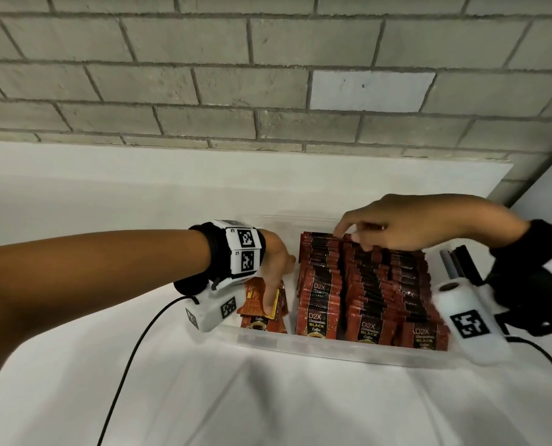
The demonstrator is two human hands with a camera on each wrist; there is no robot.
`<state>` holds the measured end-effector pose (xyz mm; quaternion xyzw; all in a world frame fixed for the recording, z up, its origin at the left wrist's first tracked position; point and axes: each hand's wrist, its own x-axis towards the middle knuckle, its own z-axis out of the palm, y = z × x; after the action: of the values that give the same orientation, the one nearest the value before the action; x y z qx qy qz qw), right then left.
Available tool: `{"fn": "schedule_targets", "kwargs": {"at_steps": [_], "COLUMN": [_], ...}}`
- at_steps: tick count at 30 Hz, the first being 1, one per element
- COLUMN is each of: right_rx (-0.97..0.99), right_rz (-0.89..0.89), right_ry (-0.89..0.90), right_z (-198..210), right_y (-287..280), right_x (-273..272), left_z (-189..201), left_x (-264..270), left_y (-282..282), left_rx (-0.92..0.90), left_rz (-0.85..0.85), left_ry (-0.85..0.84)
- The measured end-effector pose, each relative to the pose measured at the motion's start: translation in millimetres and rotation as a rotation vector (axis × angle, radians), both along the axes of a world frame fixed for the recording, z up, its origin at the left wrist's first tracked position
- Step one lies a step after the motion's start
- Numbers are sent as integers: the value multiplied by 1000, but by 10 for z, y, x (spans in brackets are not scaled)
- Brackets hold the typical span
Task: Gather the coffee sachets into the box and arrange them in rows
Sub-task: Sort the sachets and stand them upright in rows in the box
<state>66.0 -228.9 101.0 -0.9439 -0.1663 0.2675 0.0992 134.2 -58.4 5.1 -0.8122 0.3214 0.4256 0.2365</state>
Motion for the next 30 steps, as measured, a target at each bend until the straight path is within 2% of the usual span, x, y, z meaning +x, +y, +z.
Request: {"fn": "schedule_targets", "kwargs": {"at_steps": [4, 9, 15, 18, 22, 24, 27, 30], "right_rx": [82, 142, 210, 256, 328, 370, 476, 605], "right_rz": [-62, -101, -149, -177, -245, -278, -344, -448], "right_ry": [-29, -21, -57, -65, -92, -111, -177, -210], "right_z": [93, 5, -41, -16, -27, -58, -148, -271], "right_y": [-200, -352, -510, -563, -556, -530, -465, -293], "right_x": [-194, -399, -554, -650, -788, -859, -941, -1016], "left_z": [-11, 18, 55, 70, 224, 390, 738, 924], "left_x": [-88, -183, -171, -165, -169, -158, -191, -345], "left_y": [-17, -52, 6, 67, 145, 224, 414, 574], "left_rx": [40, 92, 20, -21, -209, -347, -673, -1093], "left_rz": [-60, -167, -95, -127, -174, -138, 70, 411], "left_ry": [58, 54, 128, 155, 78, 48, 21, 75]}}
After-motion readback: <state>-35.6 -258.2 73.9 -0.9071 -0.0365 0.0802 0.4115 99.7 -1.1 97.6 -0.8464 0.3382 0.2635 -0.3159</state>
